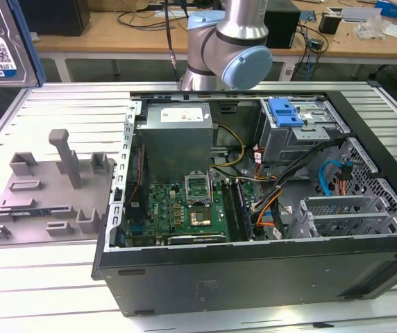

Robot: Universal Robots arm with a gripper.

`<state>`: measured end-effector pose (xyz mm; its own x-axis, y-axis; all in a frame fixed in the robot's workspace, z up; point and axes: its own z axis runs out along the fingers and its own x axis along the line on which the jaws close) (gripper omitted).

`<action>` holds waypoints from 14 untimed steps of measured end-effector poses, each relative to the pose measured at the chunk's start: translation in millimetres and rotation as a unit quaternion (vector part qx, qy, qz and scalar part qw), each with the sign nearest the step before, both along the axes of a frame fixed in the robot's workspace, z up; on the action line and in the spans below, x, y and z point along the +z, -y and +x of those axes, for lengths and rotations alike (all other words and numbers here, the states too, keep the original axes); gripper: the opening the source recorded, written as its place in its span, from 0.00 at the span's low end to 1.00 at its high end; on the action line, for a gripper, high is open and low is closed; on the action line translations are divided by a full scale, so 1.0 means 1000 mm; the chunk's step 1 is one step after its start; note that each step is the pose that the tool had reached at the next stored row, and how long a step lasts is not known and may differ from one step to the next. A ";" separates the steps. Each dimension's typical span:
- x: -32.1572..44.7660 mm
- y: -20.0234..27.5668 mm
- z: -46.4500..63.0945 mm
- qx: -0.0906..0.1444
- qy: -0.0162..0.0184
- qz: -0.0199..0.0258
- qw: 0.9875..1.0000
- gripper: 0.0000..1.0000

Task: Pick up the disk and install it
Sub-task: 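Pick up the disk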

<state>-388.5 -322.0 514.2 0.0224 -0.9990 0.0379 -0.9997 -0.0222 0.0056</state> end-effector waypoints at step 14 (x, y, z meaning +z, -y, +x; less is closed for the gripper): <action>0.0002 0.0245 0.048 0.000 0.000 0.006 1.000 0.37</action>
<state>-341.0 -346.5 514.4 0.0224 -0.9994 0.0257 -0.9997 -0.0222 0.0054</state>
